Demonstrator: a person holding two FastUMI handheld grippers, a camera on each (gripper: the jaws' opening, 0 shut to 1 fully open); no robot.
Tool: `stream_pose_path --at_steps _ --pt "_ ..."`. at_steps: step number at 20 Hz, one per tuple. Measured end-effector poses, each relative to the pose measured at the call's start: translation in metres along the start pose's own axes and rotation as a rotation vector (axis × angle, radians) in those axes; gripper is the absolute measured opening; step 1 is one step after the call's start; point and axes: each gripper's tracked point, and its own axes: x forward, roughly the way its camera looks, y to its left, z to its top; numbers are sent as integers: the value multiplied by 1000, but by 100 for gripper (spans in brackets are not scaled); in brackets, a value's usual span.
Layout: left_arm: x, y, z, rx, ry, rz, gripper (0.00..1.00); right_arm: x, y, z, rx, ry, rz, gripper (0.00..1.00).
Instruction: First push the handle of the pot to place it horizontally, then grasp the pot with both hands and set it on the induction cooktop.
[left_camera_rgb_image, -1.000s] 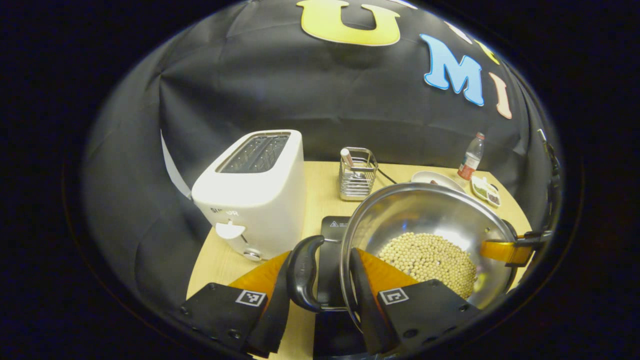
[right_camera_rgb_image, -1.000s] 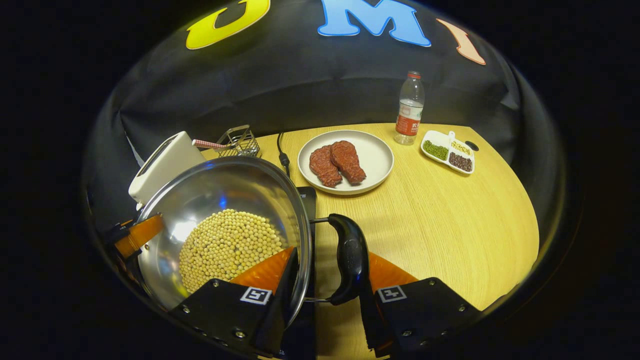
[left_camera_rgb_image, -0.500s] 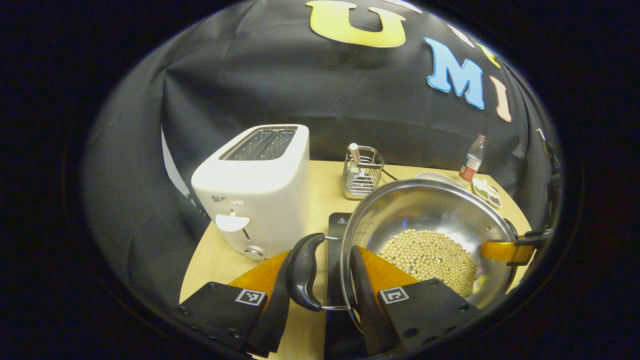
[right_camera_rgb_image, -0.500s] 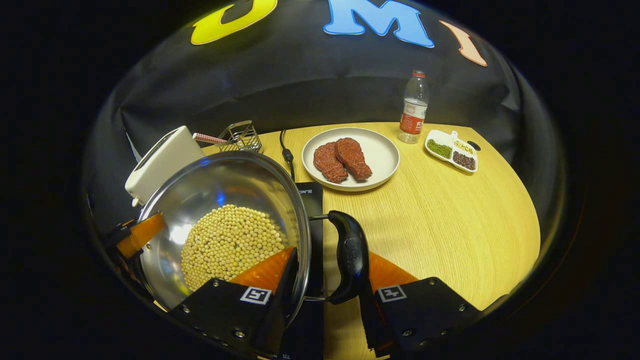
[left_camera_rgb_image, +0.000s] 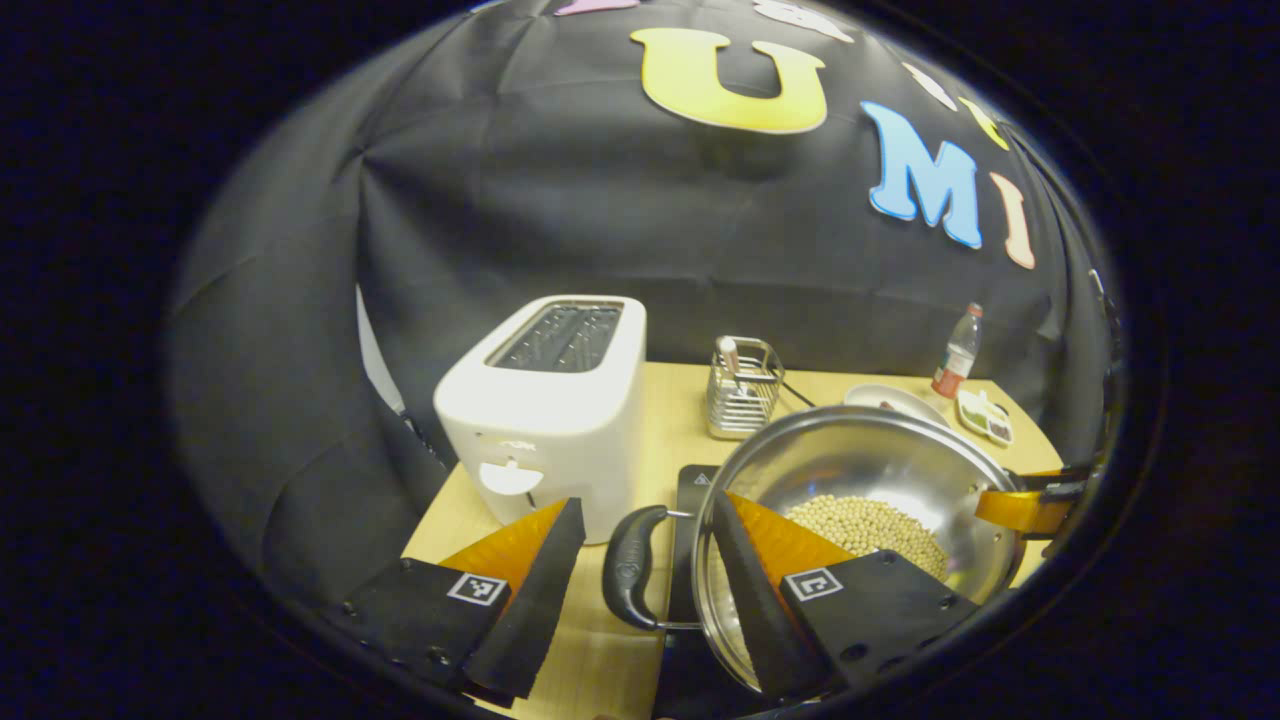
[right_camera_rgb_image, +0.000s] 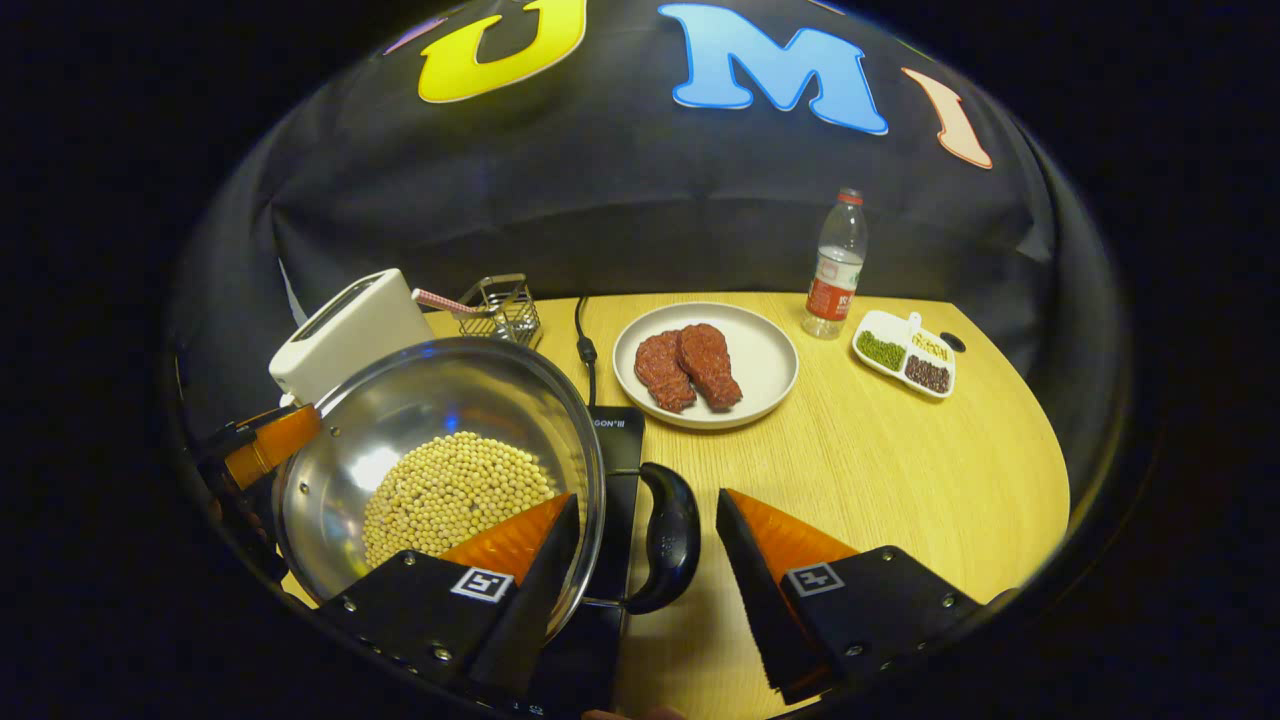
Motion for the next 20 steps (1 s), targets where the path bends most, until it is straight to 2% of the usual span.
stream_pose_path --at_steps 1,3,4,5,6,8,10,11,12,13,14,15,16,17,18,20 --pt "-12 3 10 -11 -26 16 87 -8 -4 9 -8 -29 15 86" --pt "-38 -2 29 -18 -78 39 84 -26 -18 23 -26 -83 24 89" --pt "-52 -8 40 -19 -105 48 88 -37 -28 32 -36 -115 21 89" --pt "-64 -19 49 -18 -127 52 84 -48 -36 42 -42 -148 22 89" --pt "-79 -33 58 -14 -148 49 88 -61 -44 52 -42 -179 27 89" --pt "-108 -70 78 14 -206 32 84 -85 -61 71 -27 -229 42 89" --pt "-136 -115 103 34 -266 17 92 -113 -82 94 -13 -275 54 89" --pt "-155 -142 115 26 -298 1 92 -128 -94 110 -10 -314 60 89" --pt "-172 -171 130 16 -332 -20 87 -146 -106 127 -9 -360 64 89" --pt "-188 -200 143 11 -364 -34 87 -165 -119 142 -14 -404 67 89" --pt "-201 -227 156 1 -385 -49 83 -183 -134 154 -24 -438 61 89" --pt "-214 -255 168 -16 -408 -69 85 -202 -151 164 -29 -466 49 89" --pt "-227 -282 178 -30 -428 -93 87 -220 -167 174 -29 -489 37 83" --pt "-238 -308 189 -36 -453 -114 83 -236 -181 186 -23 -520 27 88" --pt "-250 -329 199 -28 -474 -128 83 -252 -197 193 -14 -543 17 88" --pt "-272 -355 207 5 -499 -116 88 -269 -225 193 3 -554 -1 89"
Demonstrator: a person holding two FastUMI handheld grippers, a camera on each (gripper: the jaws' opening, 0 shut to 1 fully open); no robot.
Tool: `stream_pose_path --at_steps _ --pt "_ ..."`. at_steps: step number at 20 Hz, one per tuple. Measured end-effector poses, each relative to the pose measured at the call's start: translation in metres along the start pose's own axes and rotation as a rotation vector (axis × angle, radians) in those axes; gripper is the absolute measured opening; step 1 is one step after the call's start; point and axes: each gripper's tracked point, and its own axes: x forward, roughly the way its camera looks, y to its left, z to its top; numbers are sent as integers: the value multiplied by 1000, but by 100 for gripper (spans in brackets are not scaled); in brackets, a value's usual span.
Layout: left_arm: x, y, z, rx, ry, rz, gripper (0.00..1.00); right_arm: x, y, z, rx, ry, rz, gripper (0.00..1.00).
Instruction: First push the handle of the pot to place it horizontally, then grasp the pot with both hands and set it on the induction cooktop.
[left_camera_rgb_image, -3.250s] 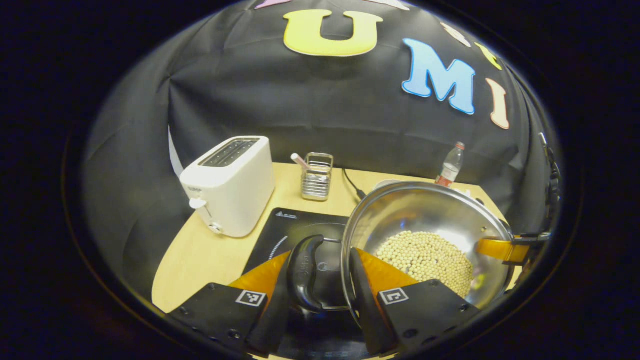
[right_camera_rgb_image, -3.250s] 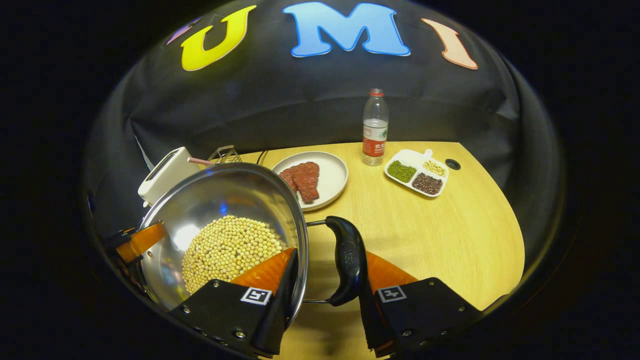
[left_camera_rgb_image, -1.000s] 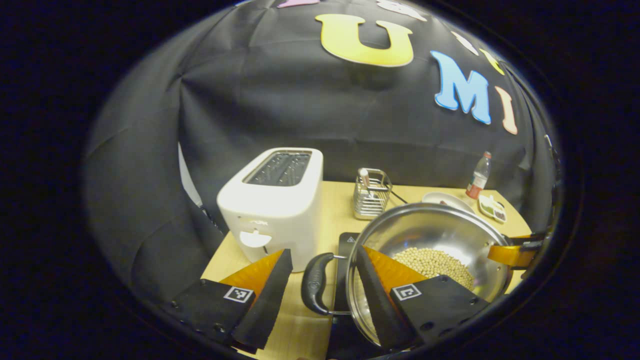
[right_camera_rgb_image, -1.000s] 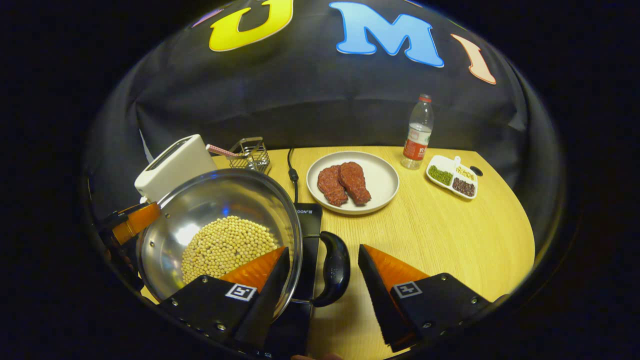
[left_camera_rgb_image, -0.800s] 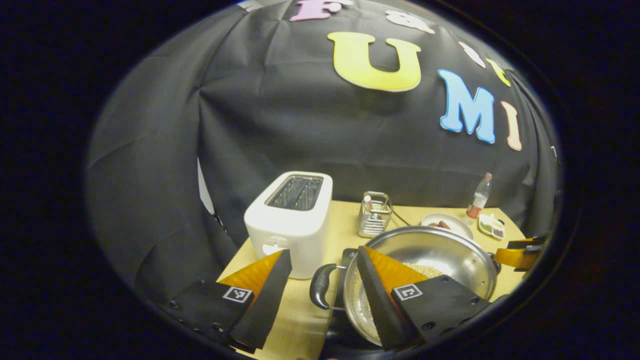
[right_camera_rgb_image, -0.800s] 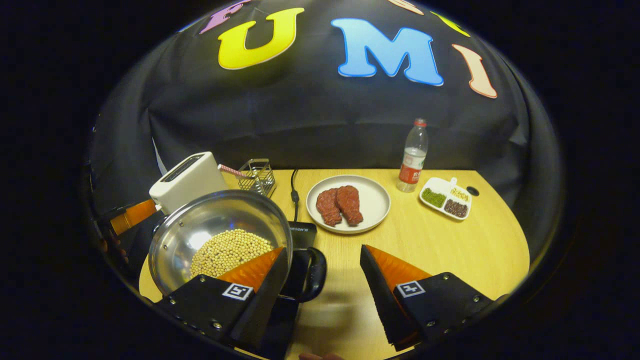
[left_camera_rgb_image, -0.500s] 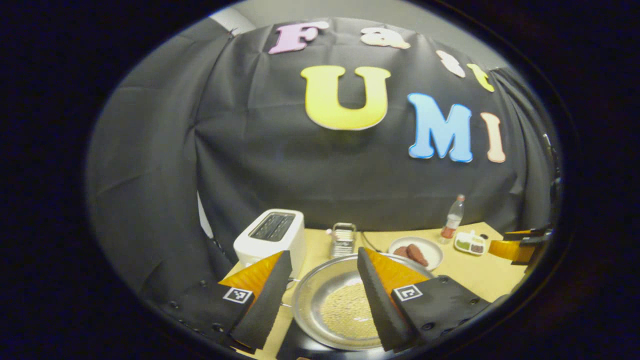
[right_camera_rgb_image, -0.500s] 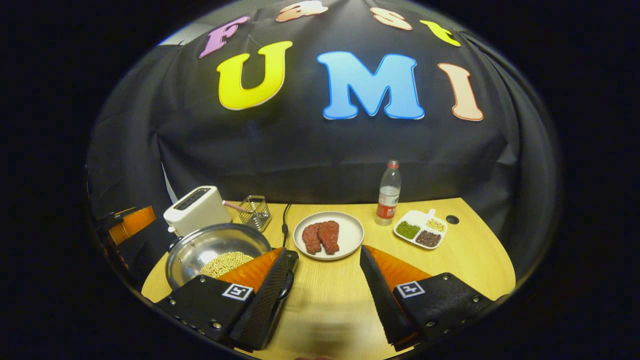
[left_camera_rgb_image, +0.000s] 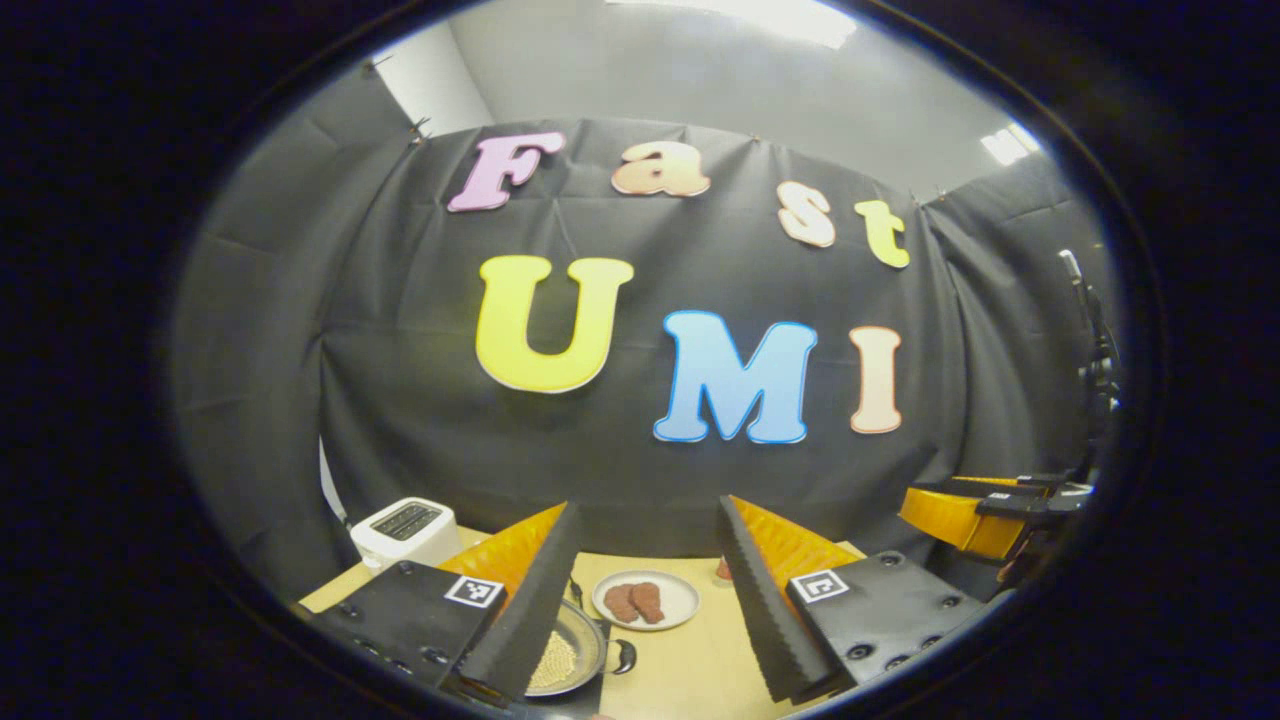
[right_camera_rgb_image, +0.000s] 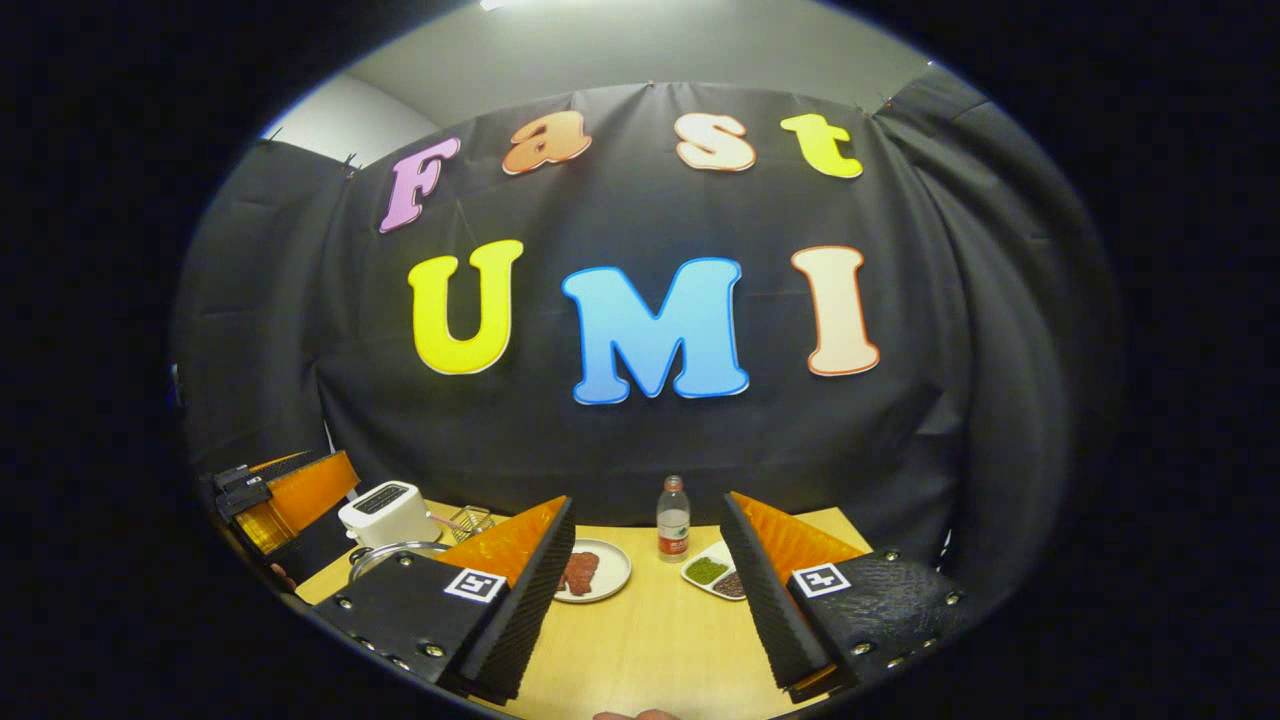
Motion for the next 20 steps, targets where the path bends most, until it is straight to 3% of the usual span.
stream_pose_path --at_steps 2,3,9,12,13,14,15,16,19,20 --pt "-10 -17 9 26 -21 16 93 -9 -20 6 8 -4 -5 98" --pt "-15 -26 9 28 -23 22 98 -9 -31 5 9 -8 -6 98" --pt "-36 -52 -7 -17 -10 23 100 -18 -65 16 21 -22 -50 98" --pt "-36 -48 -7 -25 20 -5 100 -29 -63 23 20 -19 -75 98" --pt "-34 -43 0 -18 0 -6 93 -31 -59 29 25 -27 -70 98" --pt "-35 -39 7 -15 -12 -6 100 -32 -59 33 26 -35 -79 98" --pt "-37 -36 8 -17 -16 -6 93 -33 -59 34 27 -33 -85 98" --pt "-38 -36 11 -23 -23 -10 99 -37 -58 37 29 -37 -86 98" --pt "-42 -30 12 -35 -24 -25 95 -39 -52 45 32 -61 -98 98" --pt "-44 -28 14 -36 -25 -27 99 -41 -48 46 33 -61 -100 98"
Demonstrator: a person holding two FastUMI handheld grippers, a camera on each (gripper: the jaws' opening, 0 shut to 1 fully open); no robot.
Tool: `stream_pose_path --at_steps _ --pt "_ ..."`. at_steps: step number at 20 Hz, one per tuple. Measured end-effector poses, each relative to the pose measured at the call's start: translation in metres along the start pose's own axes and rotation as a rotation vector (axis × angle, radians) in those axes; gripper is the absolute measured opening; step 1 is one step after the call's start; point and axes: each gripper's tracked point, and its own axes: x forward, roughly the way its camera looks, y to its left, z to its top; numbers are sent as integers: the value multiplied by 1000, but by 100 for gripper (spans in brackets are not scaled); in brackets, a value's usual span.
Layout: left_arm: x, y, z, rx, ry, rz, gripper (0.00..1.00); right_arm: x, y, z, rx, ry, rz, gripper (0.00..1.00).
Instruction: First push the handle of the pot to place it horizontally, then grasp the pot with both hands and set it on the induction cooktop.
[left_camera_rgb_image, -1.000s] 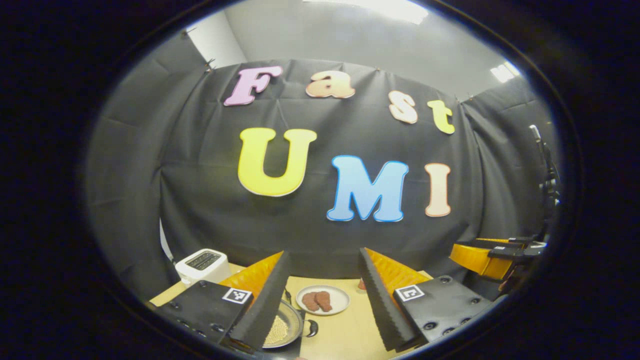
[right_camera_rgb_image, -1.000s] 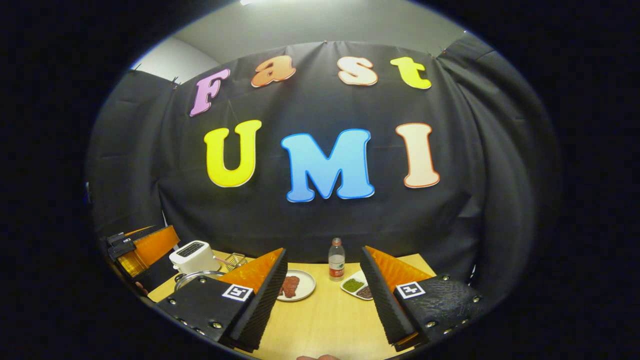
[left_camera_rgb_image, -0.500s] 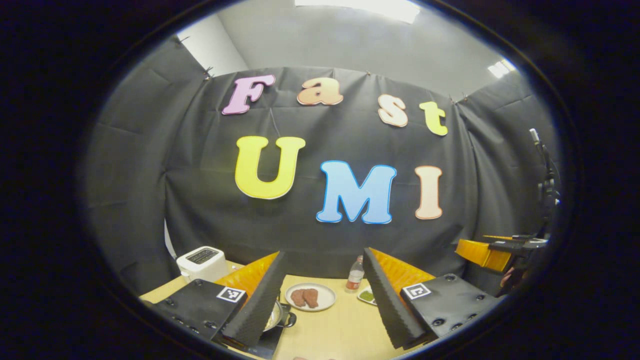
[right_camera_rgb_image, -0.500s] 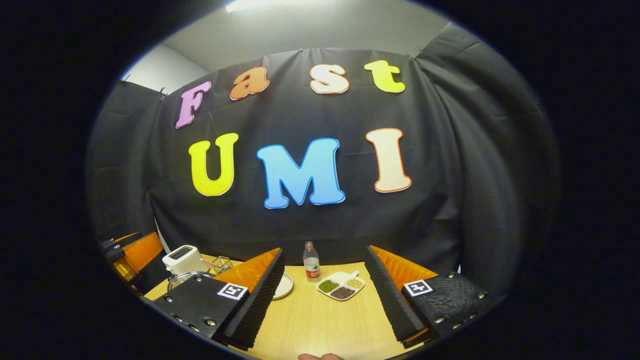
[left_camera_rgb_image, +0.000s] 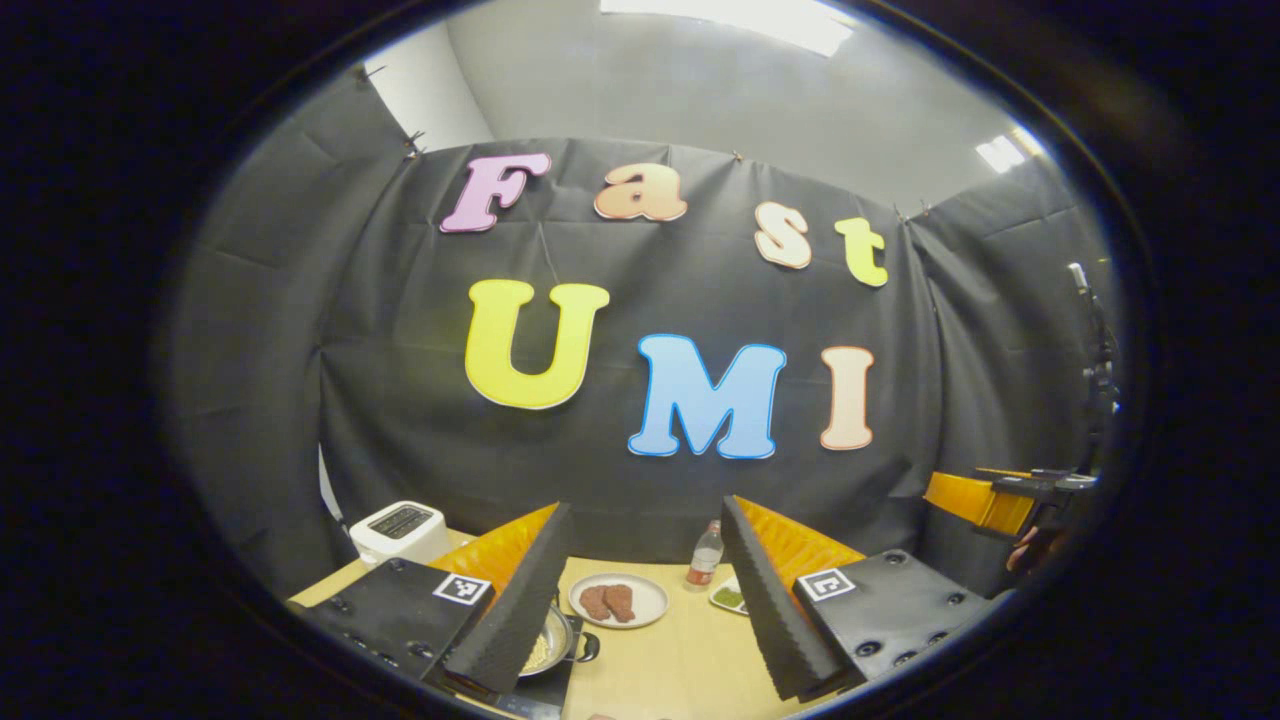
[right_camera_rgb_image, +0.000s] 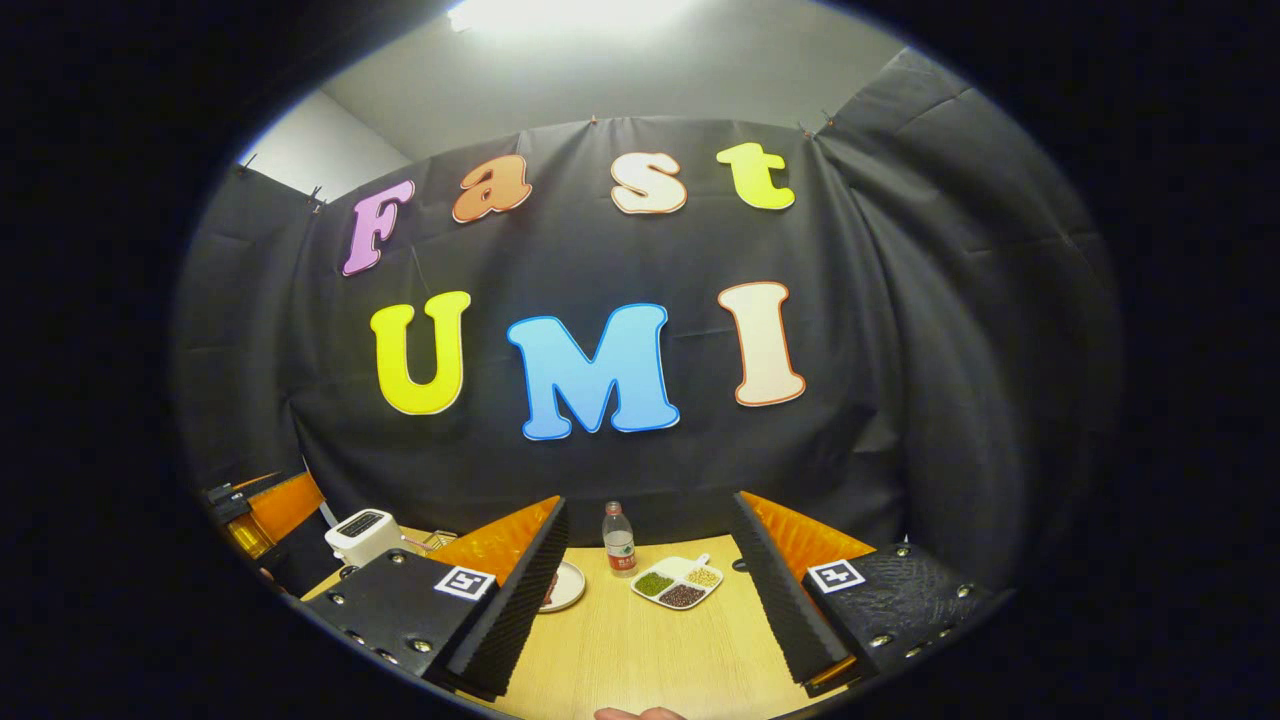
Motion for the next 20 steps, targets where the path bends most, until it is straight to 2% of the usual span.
stream_pose_path --at_steps 3,6,7,8,9,10,12,15,20 --pt "-1 6 4 22 -16 -10 95 -6 4 6 2 -13 -17 98" --pt "-3 1 -9 -6 20 -47 99 -16 7 7 -8 -17 -31 98" --pt "-4 0 -7 -15 22 -58 93 -17 6 6 -18 -16 -36 98" --pt "-5 -1 -6 -19 18 -71 99 -19 7 6 -29 -15 -39 98" --pt "-6 -3 -3 -15 9 -81 93 -22 8 8 -36 -18 -40 98" --pt "-7 -5 -1 -6 1 -88 96 -23 10 8 -38 -22 -36 98" --pt "-9 -8 -1 10 -3 -85 95 -26 11 9 -35 -27 -19 98" --pt "-11 -24 0 14 -9 -83 93 -33 2 9 -39 -34 -3 98" --pt "-10 -68 -3 33 -18 -50 98 -29 -40 8 -33 -24 30 98"
